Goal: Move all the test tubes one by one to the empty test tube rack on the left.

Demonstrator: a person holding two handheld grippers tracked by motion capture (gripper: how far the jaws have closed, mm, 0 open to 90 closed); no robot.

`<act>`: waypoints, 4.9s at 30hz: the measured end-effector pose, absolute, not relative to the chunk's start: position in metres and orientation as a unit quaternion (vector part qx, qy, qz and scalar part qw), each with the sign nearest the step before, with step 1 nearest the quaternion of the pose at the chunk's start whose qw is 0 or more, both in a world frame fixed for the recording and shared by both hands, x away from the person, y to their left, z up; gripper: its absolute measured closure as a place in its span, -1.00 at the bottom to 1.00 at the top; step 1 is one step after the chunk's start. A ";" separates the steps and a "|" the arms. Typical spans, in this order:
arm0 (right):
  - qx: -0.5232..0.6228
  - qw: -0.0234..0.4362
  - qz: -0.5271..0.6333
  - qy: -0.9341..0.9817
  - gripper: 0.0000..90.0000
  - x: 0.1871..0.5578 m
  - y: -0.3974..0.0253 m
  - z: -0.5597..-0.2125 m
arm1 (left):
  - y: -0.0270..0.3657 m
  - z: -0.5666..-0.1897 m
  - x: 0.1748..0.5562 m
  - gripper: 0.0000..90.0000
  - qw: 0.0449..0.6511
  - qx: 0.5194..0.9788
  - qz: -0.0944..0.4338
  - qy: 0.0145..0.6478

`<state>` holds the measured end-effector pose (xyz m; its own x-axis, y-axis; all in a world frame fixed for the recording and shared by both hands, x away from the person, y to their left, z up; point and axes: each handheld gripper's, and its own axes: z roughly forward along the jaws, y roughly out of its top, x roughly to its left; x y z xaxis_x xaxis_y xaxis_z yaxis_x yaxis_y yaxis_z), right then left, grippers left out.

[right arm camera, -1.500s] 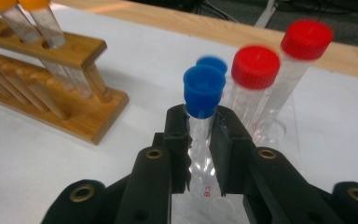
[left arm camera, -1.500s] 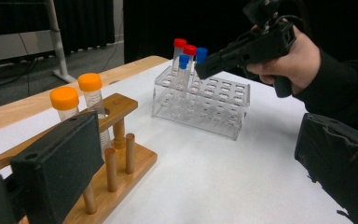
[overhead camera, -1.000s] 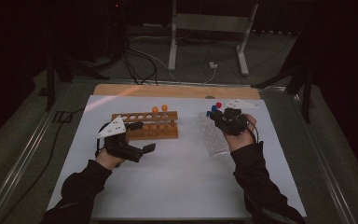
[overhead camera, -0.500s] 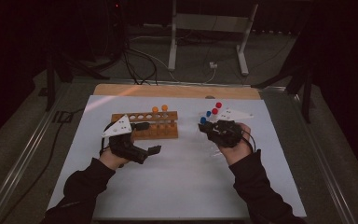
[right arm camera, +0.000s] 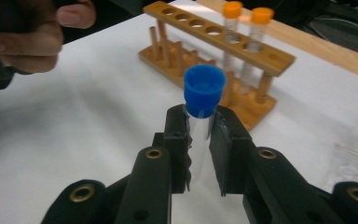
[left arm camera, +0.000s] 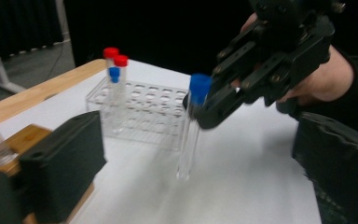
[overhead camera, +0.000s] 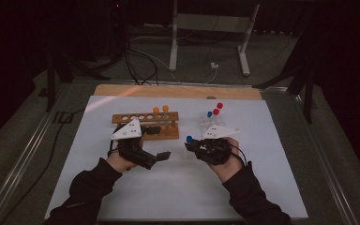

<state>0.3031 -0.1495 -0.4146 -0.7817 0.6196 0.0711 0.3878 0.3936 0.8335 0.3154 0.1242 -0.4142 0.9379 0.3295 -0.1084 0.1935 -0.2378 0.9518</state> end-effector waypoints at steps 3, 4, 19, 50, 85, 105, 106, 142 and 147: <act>0.298 0.118 0.458 0.829 0.70 0.299 -0.144 -0.417 | 0.119 -0.414 0.314 -0.74 0.594 0.788 0.049 0.153; 0.296 0.116 0.459 0.830 0.70 0.298 -0.142 -0.418 | 0.117 -0.414 0.314 -0.64 0.594 0.789 0.048 0.148; 0.276 0.105 0.463 0.835 0.70 0.289 -0.132 -0.415 | 0.099 -0.413 0.317 0.10 0.586 0.796 0.066 0.139; 0.272 0.113 0.479 0.827 0.57 0.286 -0.132 -0.412 | 0.093 -0.408 0.319 0.72 0.572 0.810 0.064 0.114; 0.310 0.146 0.524 0.780 -1.00 0.284 -0.161 -0.408 | 0.133 -0.368 0.340 0.72 0.570 0.799 0.120 0.150; 0.302 0.160 0.526 0.779 -1.00 0.281 -0.161 -0.406 | 0.160 -0.355 0.369 0.72 0.572 0.776 0.170 0.206; 0.301 0.160 0.526 0.779 -1.00 0.281 -0.161 -0.406 | 0.161 -0.355 0.370 0.72 0.571 0.774 0.176 0.210; 0.294 0.159 0.529 0.780 -1.00 0.278 -0.162 -0.403 | 0.172 -0.401 0.427 0.72 0.559 0.734 0.224 0.313; 0.294 0.159 0.530 0.779 -1.00 0.278 -0.163 -0.402 | 0.172 -0.411 0.428 0.72 0.559 0.732 0.221 0.321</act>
